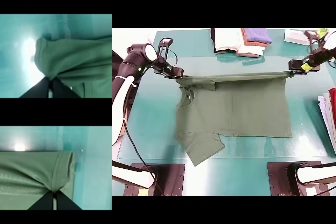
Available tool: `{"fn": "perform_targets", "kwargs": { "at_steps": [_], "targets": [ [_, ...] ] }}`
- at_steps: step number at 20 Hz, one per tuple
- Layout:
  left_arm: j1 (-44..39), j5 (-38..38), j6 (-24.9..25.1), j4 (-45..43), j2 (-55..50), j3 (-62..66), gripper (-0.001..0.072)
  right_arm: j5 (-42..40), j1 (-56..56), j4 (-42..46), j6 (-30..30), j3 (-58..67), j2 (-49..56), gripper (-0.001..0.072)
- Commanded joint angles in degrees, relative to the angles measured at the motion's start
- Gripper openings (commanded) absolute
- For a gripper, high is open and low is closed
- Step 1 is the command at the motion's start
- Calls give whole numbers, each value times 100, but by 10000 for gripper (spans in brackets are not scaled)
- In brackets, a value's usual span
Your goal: Fold the shirts.
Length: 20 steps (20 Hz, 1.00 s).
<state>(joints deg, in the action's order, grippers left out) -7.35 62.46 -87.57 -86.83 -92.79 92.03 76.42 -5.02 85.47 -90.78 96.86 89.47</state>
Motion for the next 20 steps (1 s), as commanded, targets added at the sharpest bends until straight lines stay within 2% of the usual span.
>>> {"fn": "perform_targets", "kwargs": {
  "at_steps": [1, 3, 5, 11, 16, 17, 18, 19, 20],
  "targets": [
    [-4, -85, 26, 96, -205, 175, 28, -33, 24, -13, 11, 444, 439, 20],
    [-4, 627, 66, 114, -205, 442, 29, 59, -17, 28, 155, 435, 319, 19],
    [-4, 1029, 68, 240, -219, 376, 29, 72, -17, 153, 240, 24, 146, 19],
    [-4, 671, 98, 739, -219, -647, 28, -448, -7, 267, 212, -1663, -214, 21],
    [-4, 614, 98, 798, -212, -1045, 29, -656, 7, -192, 214, -2118, -216, 27],
    [-4, 680, 98, 782, -201, -1038, 32, -741, 7, -302, 214, -2116, -249, 106],
    [-4, 758, 101, 756, -186, -1019, 208, -844, 4, -352, 208, -2116, -308, 333],
    [-4, 833, 87, 710, -133, -1016, 495, -905, 4, -341, 210, -2116, -398, 431],
    [-4, 885, 59, 640, -35, -1016, 476, -898, -7, -313, 212, -2118, -531, 434]
  ]
}}
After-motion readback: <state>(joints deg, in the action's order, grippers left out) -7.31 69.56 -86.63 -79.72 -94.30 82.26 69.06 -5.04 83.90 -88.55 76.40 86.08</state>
